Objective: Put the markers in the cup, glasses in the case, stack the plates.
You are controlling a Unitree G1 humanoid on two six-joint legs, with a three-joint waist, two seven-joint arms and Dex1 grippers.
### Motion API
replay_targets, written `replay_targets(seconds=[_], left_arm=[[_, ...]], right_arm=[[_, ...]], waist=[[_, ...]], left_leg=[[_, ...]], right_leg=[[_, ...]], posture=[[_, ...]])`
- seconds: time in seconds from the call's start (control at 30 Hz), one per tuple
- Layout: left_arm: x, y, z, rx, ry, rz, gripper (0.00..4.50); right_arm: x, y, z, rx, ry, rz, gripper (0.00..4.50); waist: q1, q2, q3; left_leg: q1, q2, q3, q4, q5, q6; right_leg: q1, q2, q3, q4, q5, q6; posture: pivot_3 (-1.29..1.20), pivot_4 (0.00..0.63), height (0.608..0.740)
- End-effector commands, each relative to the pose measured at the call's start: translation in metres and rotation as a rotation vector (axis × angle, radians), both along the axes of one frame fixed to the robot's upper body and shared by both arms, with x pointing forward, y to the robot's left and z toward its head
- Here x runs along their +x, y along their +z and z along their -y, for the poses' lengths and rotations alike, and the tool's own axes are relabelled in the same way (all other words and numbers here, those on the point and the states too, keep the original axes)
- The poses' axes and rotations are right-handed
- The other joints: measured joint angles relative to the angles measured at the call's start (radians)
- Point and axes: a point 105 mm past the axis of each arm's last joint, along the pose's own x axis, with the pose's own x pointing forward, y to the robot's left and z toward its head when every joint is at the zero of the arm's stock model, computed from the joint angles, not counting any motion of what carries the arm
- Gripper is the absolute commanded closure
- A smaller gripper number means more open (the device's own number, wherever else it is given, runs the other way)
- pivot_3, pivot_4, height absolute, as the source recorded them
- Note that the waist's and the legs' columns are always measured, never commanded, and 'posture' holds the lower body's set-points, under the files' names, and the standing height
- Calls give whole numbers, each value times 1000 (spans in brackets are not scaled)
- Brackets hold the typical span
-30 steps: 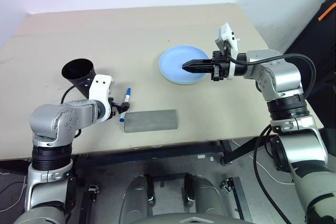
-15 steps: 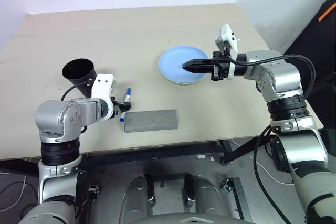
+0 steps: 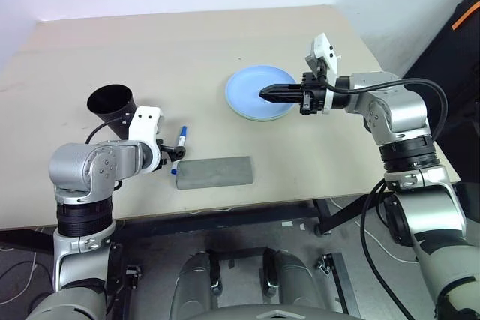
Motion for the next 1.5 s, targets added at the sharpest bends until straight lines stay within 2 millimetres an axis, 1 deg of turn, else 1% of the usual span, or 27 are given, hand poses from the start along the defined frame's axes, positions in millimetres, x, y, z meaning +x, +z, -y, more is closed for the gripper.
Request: replay_targets(seconds=[0.03, 0.13, 0.23, 0.33, 0.37, 0.5, 0.6, 0.63, 0.73, 0.83, 1.0, 1.1, 1.23, 1.33, 1.4, 1.5], left_arm=[[-6, -4, -1, 15, -26, -22, 1069], [-7, -1, 0, 26, -40, -11, 2059], [-7, 3, 7, -2, -72, 0, 3128], [-10, 3, 9, -19, -97, -7, 4152], [-10, 2, 9, -25, -99, -10, 4231], [-11, 6, 12, -32, -126, -3, 4231], [-7, 19, 24, -77, -163, 62, 4231], [-4, 25, 27, -85, -172, 107, 4231], [7, 47, 29, -37, -207, 305, 4231], [13, 63, 33, -61, -240, 445, 4231], [17, 100, 32, -58, -259, 795, 4231], [15, 116, 30, -70, -254, 927, 4231], [12, 134, 16, -4, -201, 1075, 4231], [10, 148, -4, -11, -117, 1147, 4231], [7, 158, -18, 21, -84, 1199, 4231], [4, 159, -39, 36, -34, 1196, 4231]], right_arm=[[0, 15, -3, 26, 7, 53, 4500], [1, 13, -3, 27, -2, 47, 4500], [1, 12, -5, 27, 2, 47, 4500], [1, 12, -4, 30, -2, 46, 4500], [1, 11, -4, 29, -4, 45, 4500], [1, 11, -1, 30, -13, 43, 4500], [2, 12, 0, 30, -17, 43, 4500], [1, 11, 0, 30, -17, 43, 4500], [0, 10, -1, 28, -14, 41, 4500], [-2, 11, 2, 30, -11, 41, 4500], [-6, 17, 10, 52, -6, 42, 4500], [-9, 21, 12, 67, 5, 35, 4500], [-9, 19, 13, 64, 5, 34, 4500], [-9, 19, 13, 67, 5, 37, 4500], [-8, 19, 11, 68, 5, 39, 4500], [-8, 20, 10, 70, 7, 40, 4500]], waist=[[0, 0, 0], [2, 0, 0], [2, 0, 0], [4, 0, 0], [4, 0, 0], [4, 0, 0], [4, 0, 0], [5, 0, 0], [4, 0, 0], [4, 0, 0], [5, 0, 0], [5, 0, 0], [5, 0, 0], [3, 0, 0], [4, 0, 0], [4, 0, 0]], left_leg=[[0, 0, 0, 0, 0, 0], [0, 0, 0, 0, 0, 0], [0, 0, 0, 0, 0, 0], [0, 0, 0, 0, 0, 0], [0, 0, 0, 0, 0, 0], [0, 0, 0, 1, 0, 0], [0, 0, 0, 1, 0, 0], [0, 0, 0, 1, 0, 0], [0, 0, 0, 1, 0, 0], [0, 0, 0, 0, 0, 0], [-1, 0, 1, 0, 0, 0], [-1, 0, 1, 0, 0, 0], [-1, 0, 1, 1, 0, 0], [0, 0, 1, 0, 0, 0], [-1, 0, 1, 0, 0, 0], [-1, 0, 1, 0, 0, 0]], right_leg=[[0, 0, 0, 0, 0, 0], [0, 0, 0, 0, 0, 0], [0, 0, 0, 0, 0, 0], [0, 0, 0, 0, 0, 0], [0, 0, 0, 0, 0, 0], [1, 0, 0, 0, 0, 0], [1, 0, 0, 0, 0, 0], [1, 0, 0, 0, 0, 0], [1, 0, 0, 0, 0, 0], [0, 0, 0, 0, 0, 0], [0, 0, 0, -1, 0, 0], [0, 0, 0, -1, 0, 0], [1, 0, 0, -1, 0, 0], [1, 0, 0, -1, 0, 0], [0, 0, 0, -1, 0, 0], [0, 0, 0, -1, 0, 0]], posture=[[0, 150, 711], [0, 150, 711], [0, 150, 711], [0, 150, 711], [0, 150, 711], [0, 150, 711], [0, 150, 711], [0, 150, 711], [0, 150, 711], [0, 150, 711], [0, 150, 711], [0, 150, 711], [0, 150, 711], [0, 150, 711], [0, 150, 711], [0, 150, 711]])
